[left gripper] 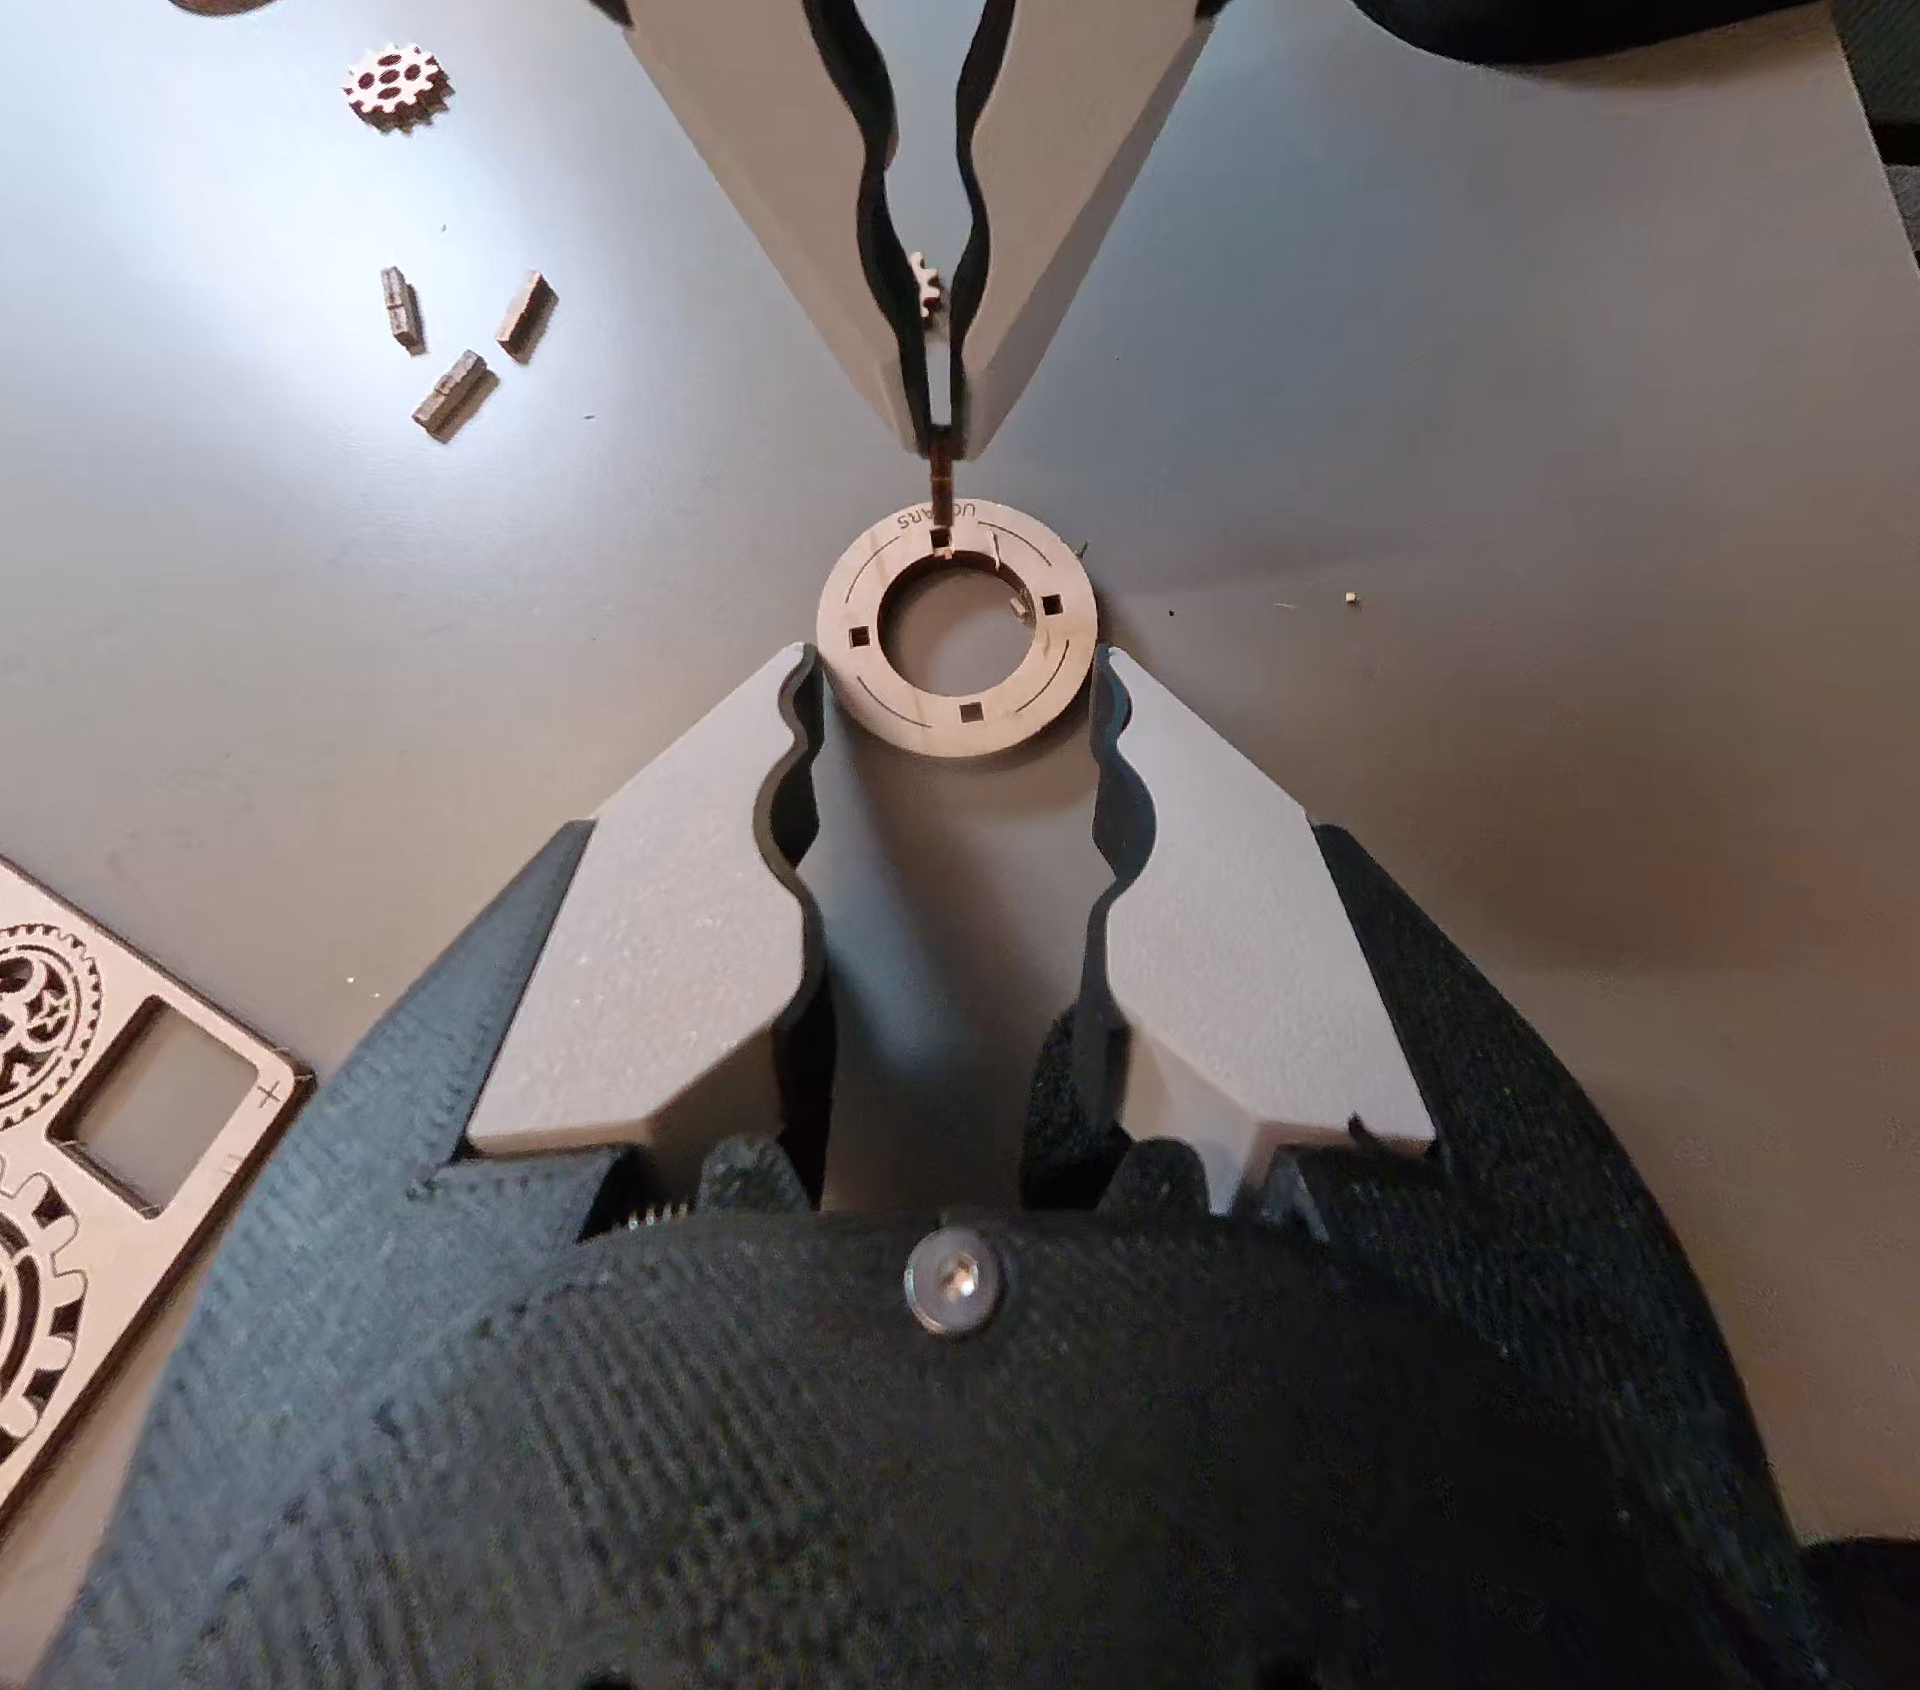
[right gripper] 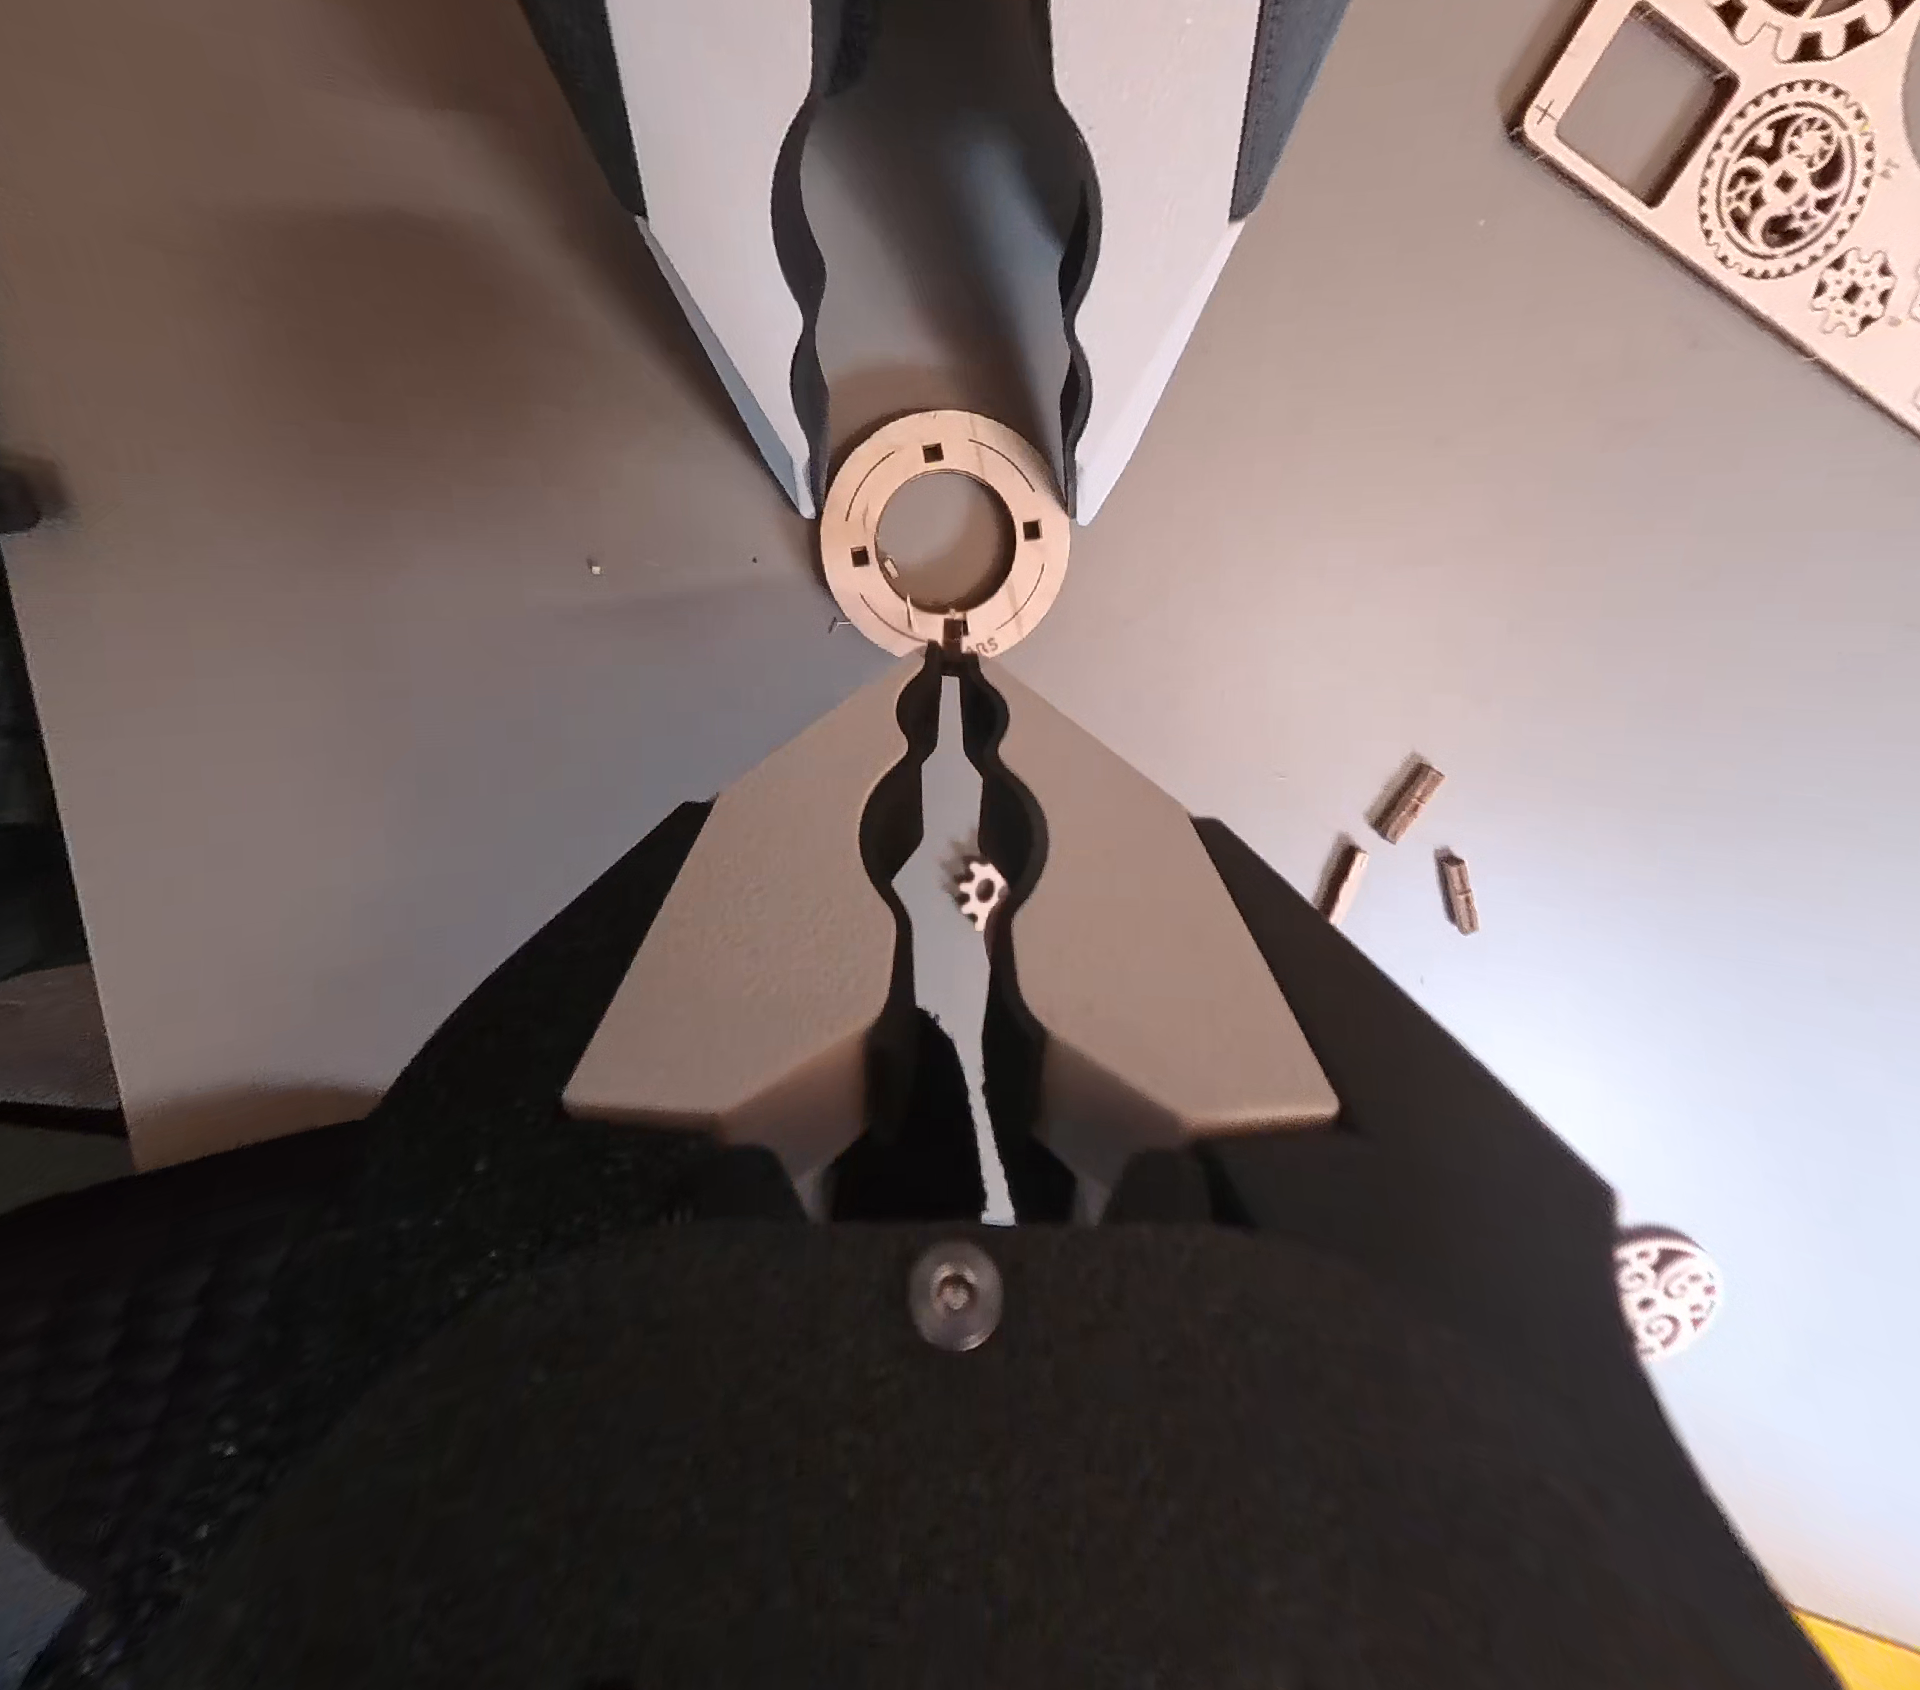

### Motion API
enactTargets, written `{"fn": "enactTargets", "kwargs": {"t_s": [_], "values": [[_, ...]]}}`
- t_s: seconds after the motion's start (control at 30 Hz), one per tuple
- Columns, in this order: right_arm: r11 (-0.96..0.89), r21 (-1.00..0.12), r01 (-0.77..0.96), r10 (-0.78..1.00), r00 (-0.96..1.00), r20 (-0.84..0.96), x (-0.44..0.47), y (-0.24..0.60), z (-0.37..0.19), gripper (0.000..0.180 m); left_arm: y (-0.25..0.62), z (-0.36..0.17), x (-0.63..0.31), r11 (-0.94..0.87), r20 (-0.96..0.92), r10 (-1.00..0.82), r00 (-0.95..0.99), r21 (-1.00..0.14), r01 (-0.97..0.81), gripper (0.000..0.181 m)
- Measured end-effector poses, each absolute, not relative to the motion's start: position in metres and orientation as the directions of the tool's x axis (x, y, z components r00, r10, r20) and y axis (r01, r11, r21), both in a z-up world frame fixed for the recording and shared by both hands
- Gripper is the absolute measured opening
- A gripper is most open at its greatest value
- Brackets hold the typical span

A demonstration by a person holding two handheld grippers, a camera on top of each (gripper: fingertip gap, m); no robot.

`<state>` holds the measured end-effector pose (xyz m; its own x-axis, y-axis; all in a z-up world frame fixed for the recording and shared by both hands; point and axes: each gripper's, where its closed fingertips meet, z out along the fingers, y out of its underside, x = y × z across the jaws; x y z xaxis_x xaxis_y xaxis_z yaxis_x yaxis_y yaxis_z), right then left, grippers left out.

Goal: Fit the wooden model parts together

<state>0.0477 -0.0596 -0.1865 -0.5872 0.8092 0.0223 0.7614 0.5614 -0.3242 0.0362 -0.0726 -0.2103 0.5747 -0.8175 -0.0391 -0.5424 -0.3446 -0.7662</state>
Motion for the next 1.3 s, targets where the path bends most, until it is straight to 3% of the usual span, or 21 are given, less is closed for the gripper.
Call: {"fn": "enactTargets", "kwargs": {"t_s": [0.87, 1.3], "values": [[0.568, -0.19, 0.801, 0.813, -0.582, -0.021, 0.046, -0.061, -0.196, 0.001, -0.074, -0.21, 0.037, -0.328, -0.044, -0.831, 0.554, -0.767, -0.552, 0.05], [0.559, -0.217, 0.801, 0.817, -0.576, -0.023, 0.047, -0.062, -0.197, 0.001, -0.075, -0.21, 0.037, -0.325, -0.041, -0.835, 0.549, -0.768, -0.552, 0.05]]}}
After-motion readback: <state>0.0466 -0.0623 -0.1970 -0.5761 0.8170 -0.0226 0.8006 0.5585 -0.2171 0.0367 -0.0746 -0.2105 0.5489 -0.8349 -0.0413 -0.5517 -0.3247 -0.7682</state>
